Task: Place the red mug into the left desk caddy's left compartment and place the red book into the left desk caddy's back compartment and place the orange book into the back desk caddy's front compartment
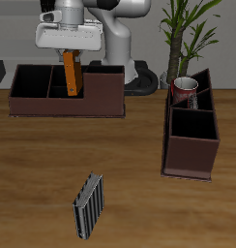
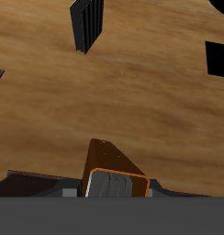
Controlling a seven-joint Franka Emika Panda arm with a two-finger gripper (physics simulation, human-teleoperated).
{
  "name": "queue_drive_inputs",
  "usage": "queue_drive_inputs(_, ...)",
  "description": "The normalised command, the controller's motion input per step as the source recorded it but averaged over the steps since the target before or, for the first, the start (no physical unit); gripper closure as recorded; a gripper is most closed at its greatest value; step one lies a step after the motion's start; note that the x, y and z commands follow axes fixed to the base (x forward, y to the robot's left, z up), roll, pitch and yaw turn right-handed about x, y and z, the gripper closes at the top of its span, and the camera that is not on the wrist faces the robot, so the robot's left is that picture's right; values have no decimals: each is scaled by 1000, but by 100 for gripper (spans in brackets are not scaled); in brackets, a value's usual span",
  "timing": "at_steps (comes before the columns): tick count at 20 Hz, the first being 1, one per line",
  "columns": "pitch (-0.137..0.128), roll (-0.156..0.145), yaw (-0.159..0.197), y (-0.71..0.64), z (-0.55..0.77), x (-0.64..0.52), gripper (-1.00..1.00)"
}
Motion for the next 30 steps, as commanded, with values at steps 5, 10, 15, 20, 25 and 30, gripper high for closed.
queue_drive_inputs(5, -58, -23, 12, -203, 339, -366, 100)
queue_drive_inputs(10, 17, -28, 21, -119, 186, -358, 100)
queue_drive_inputs(15, -26, -22, 36, -92, 133, -227, 100)
queue_drive_inputs(20, 0, -45, 34, -247, 51, -45, 100)
queue_drive_inputs(25, 0, 6, 89, -127, -35, -40, 100)
queue_drive_inputs(30, 17, 18, 220, -196, -157, 16, 100)
